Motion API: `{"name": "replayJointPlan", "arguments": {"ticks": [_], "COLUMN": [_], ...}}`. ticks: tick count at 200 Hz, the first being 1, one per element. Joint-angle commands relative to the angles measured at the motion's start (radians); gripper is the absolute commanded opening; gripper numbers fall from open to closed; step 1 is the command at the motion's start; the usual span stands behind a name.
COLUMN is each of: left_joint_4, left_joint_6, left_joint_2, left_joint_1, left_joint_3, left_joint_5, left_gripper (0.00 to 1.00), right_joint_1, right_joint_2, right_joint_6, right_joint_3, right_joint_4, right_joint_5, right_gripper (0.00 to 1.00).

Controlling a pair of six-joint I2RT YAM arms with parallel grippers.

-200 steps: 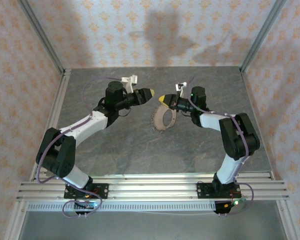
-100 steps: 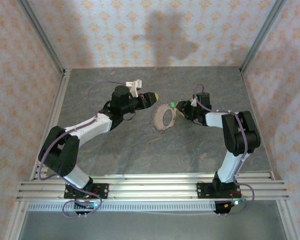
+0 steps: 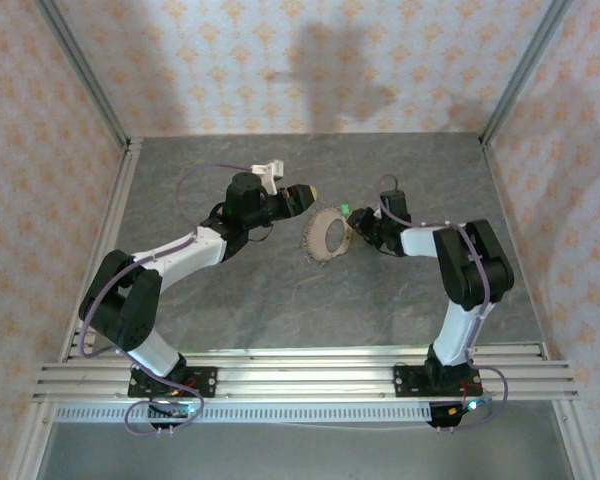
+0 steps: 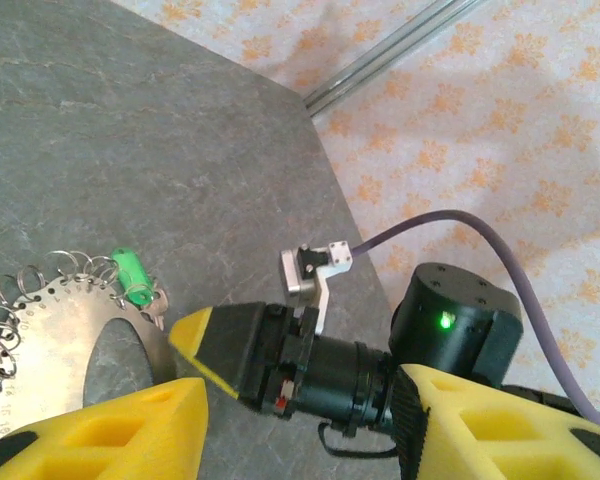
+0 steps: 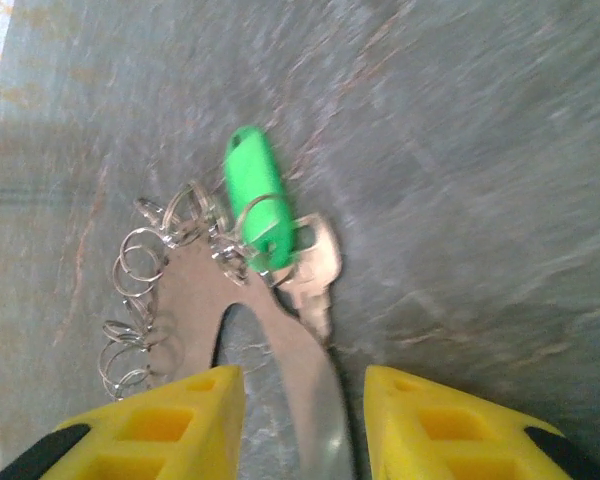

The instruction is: Put the keys on the keyring

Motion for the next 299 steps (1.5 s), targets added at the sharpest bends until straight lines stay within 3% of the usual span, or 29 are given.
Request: {"name": "replayJointPlan", "arguments": {"ticks": [1, 51, 90, 112, 155, 210, 299], "left_joint_4": [0.026, -0.006, -0.034, -0.043, -0.076, -0.107, -0.087], "left_joint_6": [-0.007, 0.010, 0.026, 0.025, 0.019, -0.046, -0.097], "left_joint_2": [-0.020, -0.055, -0.076, -0.073, -0.060, -0.039, 0.000], "left_joint_1": [-0.007, -0.006, -0.007, -0.007, -0.018, -0.029, -0.043], "left_joint_3": [-0.003, 0.005, 0.002, 0.003, -0.003, -0.039, -0.050], "left_joint_5": [-0.021, -0.032, -0.048, -0.046, -0.072, -0.156, -0.192], "left_gripper": [0.53, 0.54, 0.55, 0.57, 0.61, 0.62, 0.62], "right_joint_1": [0.104, 0.228, 0.095, 0.015, 0.005, 0.037, 0.087], "right_joint_2": [0.018, -0.101, -0.203, -0.171, -0.022, 0.049, 0.117], "right_joint_6": [0.038, 0.047, -0.014, -0.051, -0.169, -0.194, -0.220], "right_joint_3": [-0.028, -0.050, -0.046, 0.026, 0.234, 0.249, 0.285], "right_joint_4": [-0.036, 0.046, -0.058, -0.150, -0.332, -0.288, -0.266], "right_joint_5": [-0.011, -0.086, -0.033, -0.021, 0.008, -0.079, -0.075], "right_gripper": [0.36, 0.33, 0.38, 0.44, 0.45, 0.40, 0.37]}}
